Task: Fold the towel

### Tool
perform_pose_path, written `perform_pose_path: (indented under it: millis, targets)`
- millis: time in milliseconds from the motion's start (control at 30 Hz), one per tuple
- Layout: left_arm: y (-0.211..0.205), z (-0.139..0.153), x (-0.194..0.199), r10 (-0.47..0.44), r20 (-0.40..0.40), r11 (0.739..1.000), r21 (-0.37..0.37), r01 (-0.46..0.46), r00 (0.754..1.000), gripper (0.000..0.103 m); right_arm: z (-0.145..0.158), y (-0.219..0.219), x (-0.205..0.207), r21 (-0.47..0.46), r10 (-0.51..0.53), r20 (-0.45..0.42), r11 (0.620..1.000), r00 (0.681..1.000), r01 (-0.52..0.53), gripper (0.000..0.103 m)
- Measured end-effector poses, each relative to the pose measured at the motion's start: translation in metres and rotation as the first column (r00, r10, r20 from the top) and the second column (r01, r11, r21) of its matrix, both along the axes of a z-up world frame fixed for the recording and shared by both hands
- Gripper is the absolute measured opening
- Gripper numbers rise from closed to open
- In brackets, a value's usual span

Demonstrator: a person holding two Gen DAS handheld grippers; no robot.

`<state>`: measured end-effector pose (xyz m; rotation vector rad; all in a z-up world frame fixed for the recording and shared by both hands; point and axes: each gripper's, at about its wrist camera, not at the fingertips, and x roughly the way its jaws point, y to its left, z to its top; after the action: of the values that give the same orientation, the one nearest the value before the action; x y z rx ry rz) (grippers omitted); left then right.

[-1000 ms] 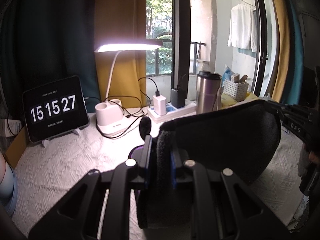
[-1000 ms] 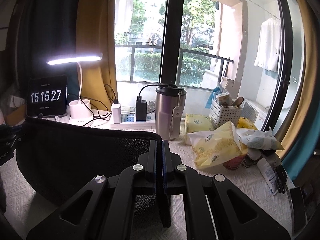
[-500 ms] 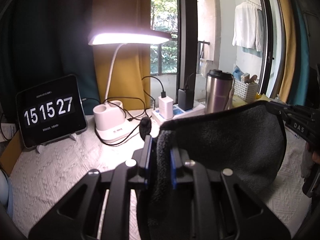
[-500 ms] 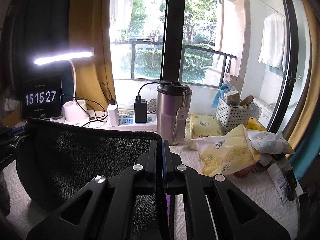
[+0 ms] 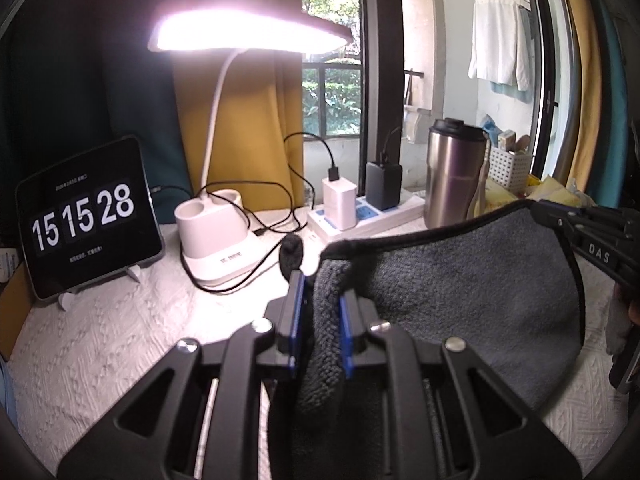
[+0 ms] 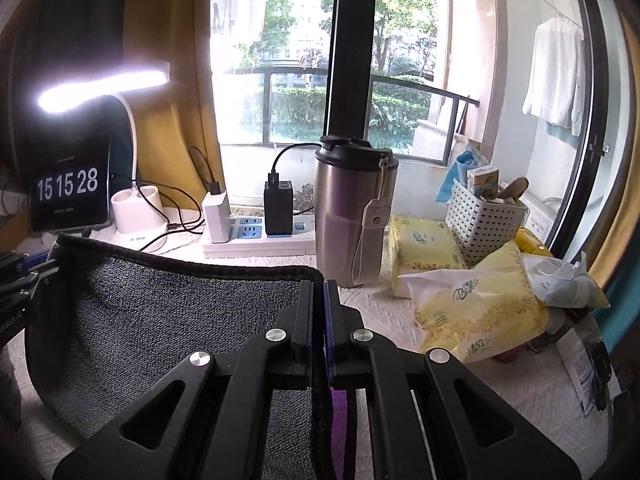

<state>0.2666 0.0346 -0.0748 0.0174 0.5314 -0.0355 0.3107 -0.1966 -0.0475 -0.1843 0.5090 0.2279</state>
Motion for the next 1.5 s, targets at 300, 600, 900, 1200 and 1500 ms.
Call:
perform_pose_path:
  millis: [300, 600, 900, 1200, 1500]
  targets:
    - [0.000, -0.017, 0.019, 0.004, -0.043, 1.000, -0.004, -0.004, 0.999, 0.016, -0.022, 0.003, 0.021, -0.011, -0.004, -0.050, 1.000, 0.999, 0.003, 0.005]
    - [0.002, -0.032, 0.037, 0.024, -0.099, 1.000, -0.008, -0.025, 0.995, 0.016, -0.042, 0.004, 0.042, -0.028, -0.018, -0.106, 1.000, 0.994, 0.015, 0.005]
    - [0.012, -0.048, 0.054, 0.026, -0.196, 0.998, -0.059, -0.038, 0.980, 0.016, -0.060, 0.007, 0.059, -0.050, -0.016, -0.185, 0.999, 0.983, 0.007, 0.005]
    - [0.024, -0.063, 0.069, 0.061, -0.309, 0.989, -0.108, -0.098, 0.949, 0.025, -0.069, 0.008, 0.068, -0.073, -0.041, -0.240, 0.997, 0.970, 0.024, 0.005]
    - [0.026, -0.058, 0.064, 0.091, -0.296, 0.987, -0.098, -0.125, 0.951, 0.083, -0.071, 0.011, 0.069, -0.084, -0.038, -0.249, 0.996, 0.968, 0.018, 0.033]
